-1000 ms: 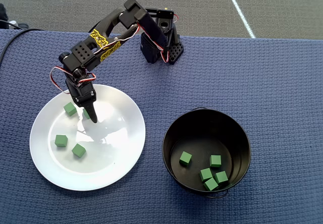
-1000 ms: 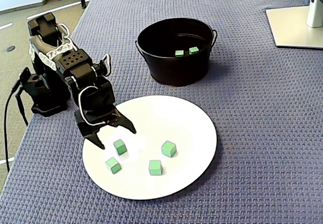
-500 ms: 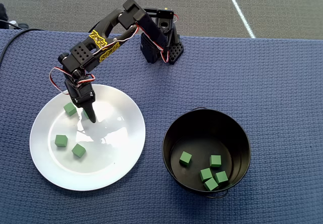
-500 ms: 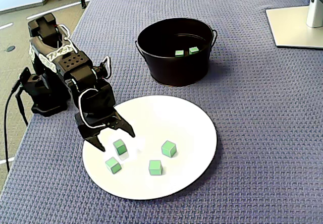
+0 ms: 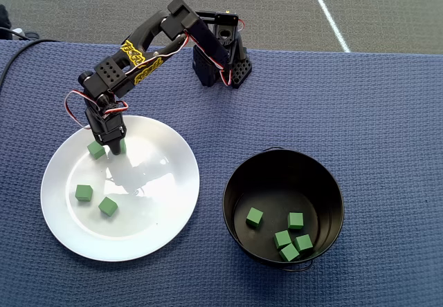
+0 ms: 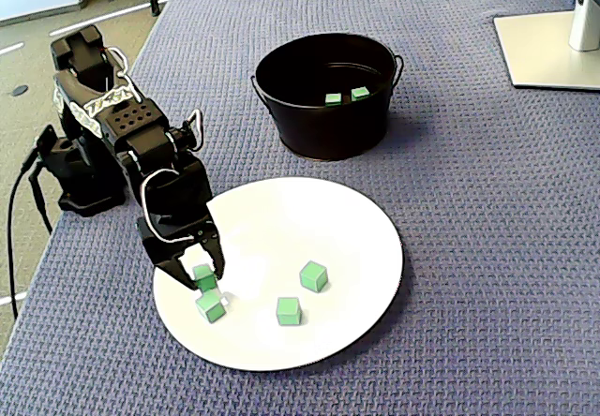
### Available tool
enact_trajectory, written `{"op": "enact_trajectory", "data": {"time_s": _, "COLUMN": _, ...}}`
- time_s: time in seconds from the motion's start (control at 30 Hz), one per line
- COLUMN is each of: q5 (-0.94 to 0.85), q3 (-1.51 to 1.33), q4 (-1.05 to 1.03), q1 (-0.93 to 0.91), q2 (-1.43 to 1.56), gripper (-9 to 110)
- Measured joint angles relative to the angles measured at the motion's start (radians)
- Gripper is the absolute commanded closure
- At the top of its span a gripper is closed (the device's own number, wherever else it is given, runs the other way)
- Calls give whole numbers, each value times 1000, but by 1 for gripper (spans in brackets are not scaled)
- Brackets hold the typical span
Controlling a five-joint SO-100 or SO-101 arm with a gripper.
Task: Pick up the items on the white plate and put them in the black container.
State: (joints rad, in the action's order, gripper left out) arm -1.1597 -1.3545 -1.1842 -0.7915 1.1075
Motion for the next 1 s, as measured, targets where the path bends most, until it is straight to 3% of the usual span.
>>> {"op": "enact_trajectory", "data": {"time_s": 0.23, "q5": 28, "q3": -25, "q4": 20, "q1": 0, "q2": 11, "gripper": 102}}
{"op": "enact_trajectory", "data": {"time_s": 0.57, "q5": 460, "q3": 110, "q4": -109, "q1": 158, "q2": 291, "gripper": 102}}
{"op": "enact_trajectory", "data": {"time_s": 0.8, "q5": 755, "q3": 459, "q4": -241, "q1": 584, "q2": 468, "gripper": 102}}
{"op": "enact_trajectory", "data": {"time_s": 1.0, "q5": 977, "q3": 385, "q4": -161, "q1": 971, "q2": 482, "gripper": 102}}
